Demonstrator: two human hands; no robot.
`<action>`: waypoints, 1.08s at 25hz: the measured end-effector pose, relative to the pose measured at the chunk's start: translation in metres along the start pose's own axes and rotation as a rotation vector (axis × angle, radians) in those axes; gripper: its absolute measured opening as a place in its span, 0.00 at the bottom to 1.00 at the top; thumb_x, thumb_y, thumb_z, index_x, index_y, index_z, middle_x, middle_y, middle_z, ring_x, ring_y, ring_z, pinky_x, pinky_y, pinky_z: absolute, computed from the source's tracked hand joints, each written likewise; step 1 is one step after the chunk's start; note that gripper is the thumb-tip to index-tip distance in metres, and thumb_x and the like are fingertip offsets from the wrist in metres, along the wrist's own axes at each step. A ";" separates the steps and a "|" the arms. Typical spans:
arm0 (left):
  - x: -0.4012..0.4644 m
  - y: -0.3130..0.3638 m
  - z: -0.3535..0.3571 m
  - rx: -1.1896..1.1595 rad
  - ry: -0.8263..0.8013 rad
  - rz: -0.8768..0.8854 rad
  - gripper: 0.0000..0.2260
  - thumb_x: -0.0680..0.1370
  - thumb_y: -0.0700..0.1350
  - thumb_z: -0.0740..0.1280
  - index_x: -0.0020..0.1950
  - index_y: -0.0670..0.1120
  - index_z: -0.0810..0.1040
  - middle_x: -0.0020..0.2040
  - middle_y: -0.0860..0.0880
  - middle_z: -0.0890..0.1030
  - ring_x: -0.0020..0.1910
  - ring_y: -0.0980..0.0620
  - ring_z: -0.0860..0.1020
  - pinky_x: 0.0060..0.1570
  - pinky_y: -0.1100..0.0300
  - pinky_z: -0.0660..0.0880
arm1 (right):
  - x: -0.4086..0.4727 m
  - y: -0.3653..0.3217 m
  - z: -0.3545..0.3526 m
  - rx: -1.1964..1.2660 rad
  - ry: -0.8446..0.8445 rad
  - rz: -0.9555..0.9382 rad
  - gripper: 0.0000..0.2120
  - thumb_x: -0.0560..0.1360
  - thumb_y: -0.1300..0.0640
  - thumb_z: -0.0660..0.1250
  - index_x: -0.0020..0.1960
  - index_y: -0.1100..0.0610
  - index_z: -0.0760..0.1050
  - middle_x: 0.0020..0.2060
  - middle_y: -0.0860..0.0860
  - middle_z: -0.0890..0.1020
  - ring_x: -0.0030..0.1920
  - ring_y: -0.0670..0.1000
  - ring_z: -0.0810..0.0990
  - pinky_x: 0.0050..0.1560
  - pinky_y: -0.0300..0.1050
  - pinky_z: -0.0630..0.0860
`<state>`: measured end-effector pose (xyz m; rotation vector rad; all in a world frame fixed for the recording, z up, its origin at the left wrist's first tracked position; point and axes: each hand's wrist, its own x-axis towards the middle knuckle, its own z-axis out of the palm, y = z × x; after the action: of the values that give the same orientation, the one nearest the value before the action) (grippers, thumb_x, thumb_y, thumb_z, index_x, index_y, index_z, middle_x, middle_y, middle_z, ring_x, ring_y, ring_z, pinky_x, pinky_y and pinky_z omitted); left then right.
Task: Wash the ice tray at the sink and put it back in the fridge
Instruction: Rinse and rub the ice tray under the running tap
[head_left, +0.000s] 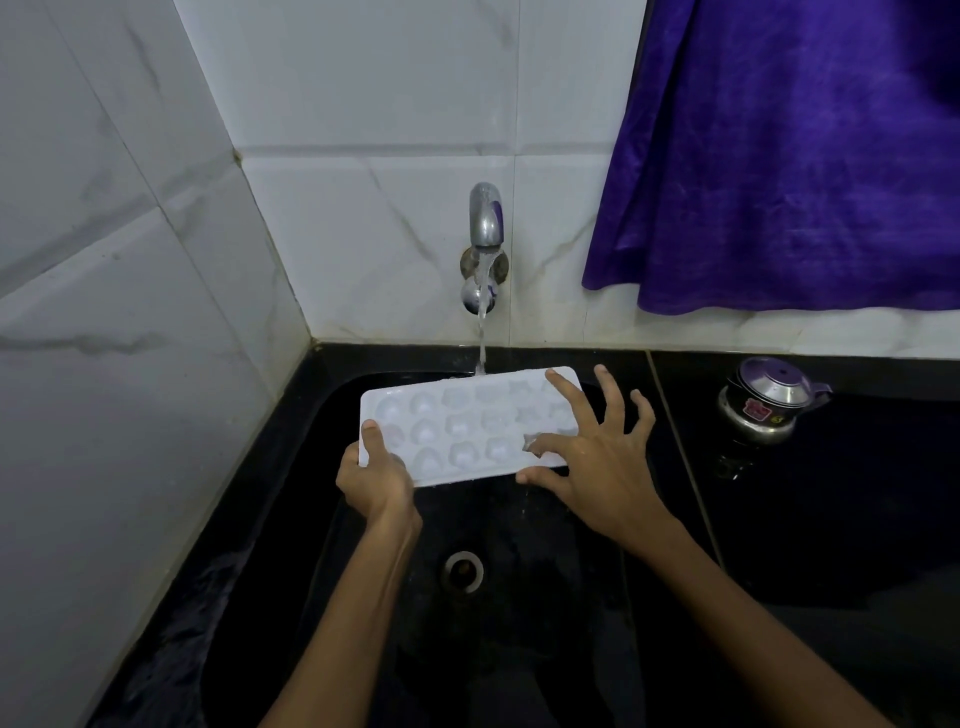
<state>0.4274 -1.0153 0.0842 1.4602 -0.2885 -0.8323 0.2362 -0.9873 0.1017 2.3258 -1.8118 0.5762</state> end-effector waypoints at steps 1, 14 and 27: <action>-0.001 -0.001 0.001 -0.004 0.000 -0.015 0.14 0.78 0.52 0.63 0.36 0.46 0.73 0.34 0.50 0.75 0.34 0.51 0.74 0.38 0.56 0.73 | 0.000 0.000 -0.001 -0.004 0.009 0.018 0.15 0.66 0.35 0.68 0.44 0.44 0.83 0.73 0.53 0.64 0.73 0.65 0.55 0.65 0.70 0.49; -0.009 -0.006 0.016 0.019 -0.078 -0.034 0.11 0.78 0.53 0.63 0.38 0.50 0.75 0.39 0.51 0.79 0.40 0.51 0.79 0.40 0.55 0.78 | 0.026 0.015 -0.006 0.232 -0.079 0.194 0.33 0.54 0.20 0.60 0.53 0.36 0.73 0.75 0.42 0.48 0.72 0.49 0.33 0.67 0.61 0.31; -0.004 -0.007 0.028 0.013 -0.074 -0.019 0.11 0.78 0.53 0.62 0.40 0.48 0.75 0.39 0.51 0.79 0.38 0.52 0.79 0.33 0.59 0.75 | 0.062 -0.001 0.013 -0.070 -0.092 0.046 0.40 0.57 0.18 0.48 0.59 0.36 0.74 0.77 0.47 0.47 0.73 0.58 0.30 0.60 0.65 0.20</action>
<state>0.4046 -1.0335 0.0824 1.4482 -0.3369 -0.9024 0.2525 -1.0479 0.1136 2.3064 -1.8968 0.4111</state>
